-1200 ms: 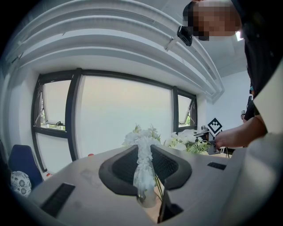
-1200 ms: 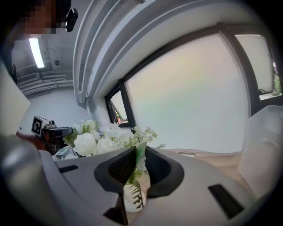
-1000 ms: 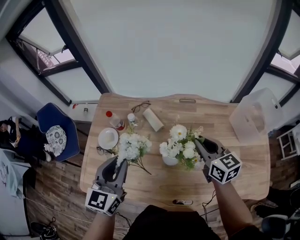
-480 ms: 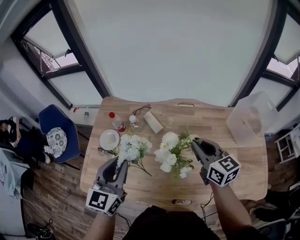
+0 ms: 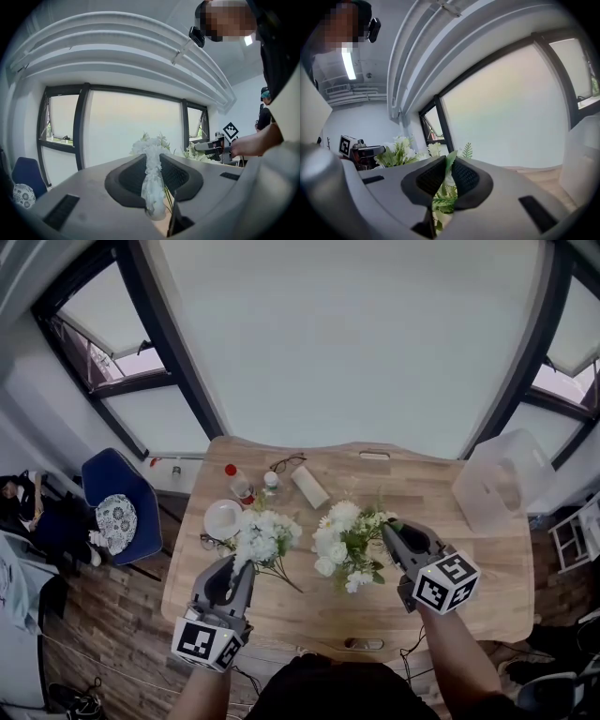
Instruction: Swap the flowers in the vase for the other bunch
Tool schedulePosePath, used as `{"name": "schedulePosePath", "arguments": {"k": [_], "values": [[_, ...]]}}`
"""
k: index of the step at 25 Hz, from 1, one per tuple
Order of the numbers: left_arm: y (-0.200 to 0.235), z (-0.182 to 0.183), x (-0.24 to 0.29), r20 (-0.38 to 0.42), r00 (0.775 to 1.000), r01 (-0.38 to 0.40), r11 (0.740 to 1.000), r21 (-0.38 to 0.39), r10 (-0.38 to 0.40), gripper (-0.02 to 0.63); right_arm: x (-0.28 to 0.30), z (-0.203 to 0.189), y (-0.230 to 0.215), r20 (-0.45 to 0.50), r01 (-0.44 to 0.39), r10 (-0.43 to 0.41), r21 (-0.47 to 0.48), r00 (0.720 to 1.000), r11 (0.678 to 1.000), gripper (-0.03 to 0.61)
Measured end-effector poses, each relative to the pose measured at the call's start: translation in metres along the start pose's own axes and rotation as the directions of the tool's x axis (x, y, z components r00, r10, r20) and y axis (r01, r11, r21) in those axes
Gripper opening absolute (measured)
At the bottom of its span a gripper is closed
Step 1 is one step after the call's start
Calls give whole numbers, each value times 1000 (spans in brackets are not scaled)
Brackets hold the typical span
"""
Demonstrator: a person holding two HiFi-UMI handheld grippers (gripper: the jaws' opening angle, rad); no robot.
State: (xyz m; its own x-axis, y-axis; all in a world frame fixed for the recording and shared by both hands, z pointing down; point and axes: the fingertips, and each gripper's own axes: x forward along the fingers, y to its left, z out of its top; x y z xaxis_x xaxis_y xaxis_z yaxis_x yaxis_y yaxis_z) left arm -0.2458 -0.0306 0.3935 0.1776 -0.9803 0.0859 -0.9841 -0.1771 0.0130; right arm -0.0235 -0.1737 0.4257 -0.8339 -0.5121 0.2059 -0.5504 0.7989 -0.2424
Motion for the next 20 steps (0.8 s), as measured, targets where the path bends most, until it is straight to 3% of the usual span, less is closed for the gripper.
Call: {"name": "schedulePosePath", "arguments": {"k": [20], "values": [[1,3,-5,17,1000,0,1000,2,0,83,-9,30,9,78,-16,15,18,997,1000,57]]}}
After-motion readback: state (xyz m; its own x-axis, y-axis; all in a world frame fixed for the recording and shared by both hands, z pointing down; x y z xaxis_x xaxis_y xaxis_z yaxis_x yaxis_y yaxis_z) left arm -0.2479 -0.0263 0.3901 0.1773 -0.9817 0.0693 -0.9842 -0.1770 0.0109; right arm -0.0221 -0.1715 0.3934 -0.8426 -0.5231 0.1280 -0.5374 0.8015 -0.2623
